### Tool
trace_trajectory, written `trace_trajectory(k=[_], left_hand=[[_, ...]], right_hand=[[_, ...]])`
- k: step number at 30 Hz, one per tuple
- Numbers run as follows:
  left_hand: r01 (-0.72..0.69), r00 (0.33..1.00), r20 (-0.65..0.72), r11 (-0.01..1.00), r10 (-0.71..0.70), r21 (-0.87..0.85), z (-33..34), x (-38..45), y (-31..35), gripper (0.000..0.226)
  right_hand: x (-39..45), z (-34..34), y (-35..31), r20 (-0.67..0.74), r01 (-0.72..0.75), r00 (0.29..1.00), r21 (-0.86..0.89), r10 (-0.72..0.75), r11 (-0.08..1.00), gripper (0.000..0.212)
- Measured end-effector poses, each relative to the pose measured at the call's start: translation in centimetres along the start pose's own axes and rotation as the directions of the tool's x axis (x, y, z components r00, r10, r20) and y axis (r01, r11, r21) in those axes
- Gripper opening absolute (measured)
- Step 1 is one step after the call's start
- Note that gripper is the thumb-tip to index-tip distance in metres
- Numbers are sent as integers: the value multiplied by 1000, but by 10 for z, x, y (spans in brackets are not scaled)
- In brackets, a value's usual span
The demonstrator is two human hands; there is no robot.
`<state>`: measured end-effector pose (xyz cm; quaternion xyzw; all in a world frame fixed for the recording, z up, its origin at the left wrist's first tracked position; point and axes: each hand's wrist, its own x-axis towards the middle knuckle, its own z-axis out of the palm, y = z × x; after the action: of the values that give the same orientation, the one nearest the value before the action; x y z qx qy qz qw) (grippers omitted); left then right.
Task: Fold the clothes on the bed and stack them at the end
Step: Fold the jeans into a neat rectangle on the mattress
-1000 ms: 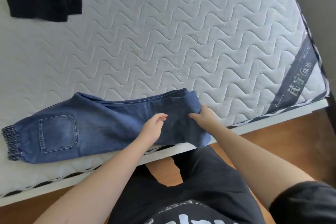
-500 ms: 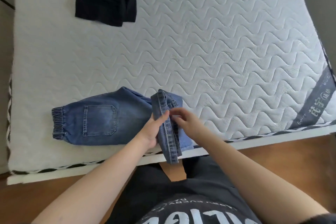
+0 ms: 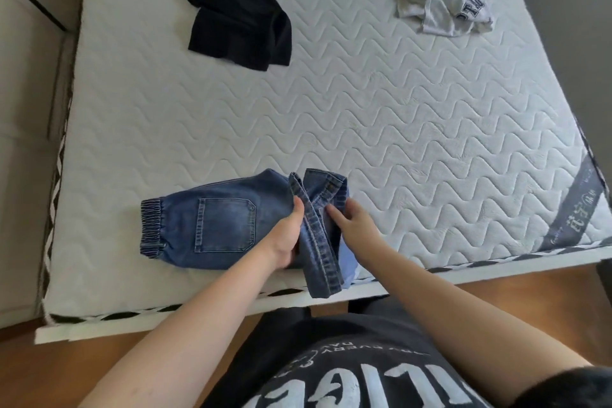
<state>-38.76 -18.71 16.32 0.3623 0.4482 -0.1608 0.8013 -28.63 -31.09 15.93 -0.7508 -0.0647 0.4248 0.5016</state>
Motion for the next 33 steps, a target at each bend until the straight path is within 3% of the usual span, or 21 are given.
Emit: trace_trajectory(k=[4,7,10,14,17,19,21,24,26,29,31,33], left_hand=[[-130,960,-187,925,207,357,-30,-2,12,57],[-162,925,-203,815,323,557,-63,-2,18,54],[-180,885,-221,740,409,648,-90,1,25,56],[-198,811,-364,799,459,568,-116,10,32,47],[-147,751,-384,703,537,696,-118,7,30,27],[-199,738,-280,594,614,779,-103,4,32,23],[-384,757,-6,452,653,805,-79,-1,39,32],[-598,736,418,224,532,769,-32,-12,52,59],[-664,702,566,110,432,740,-5,-18,57,69],[-633,720,592,-8,361,774,22,-18,61,42],[-573,729,554,-85,402,815,35,-16,61,21],[-557,707,544,-118,451,822,45,-16,60,17]], right_hand=[[-5,4,-13,-94,34,995,-17,-36,999,5],[-10,1,-22,-116,37,992,-27,-40,999,15],[-15,-2,-30,-132,62,990,27,-58,998,36],[-22,-7,-35,-198,57,980,92,-38,994,27],[-31,-15,-39,-209,73,976,71,-57,995,28],[-38,-20,-42,-196,77,978,38,-69,996,32],[-47,-24,-46,-180,94,979,8,-91,996,36],[-60,-29,-52,-195,130,971,-77,-142,989,36],[-69,-34,-53,-221,138,962,-120,-162,983,33],[-84,-46,-51,-260,138,950,-150,-173,979,26],[-94,-53,-48,-257,125,951,-197,-174,972,26],[-102,-62,-42,-263,107,949,-252,-174,962,32]])
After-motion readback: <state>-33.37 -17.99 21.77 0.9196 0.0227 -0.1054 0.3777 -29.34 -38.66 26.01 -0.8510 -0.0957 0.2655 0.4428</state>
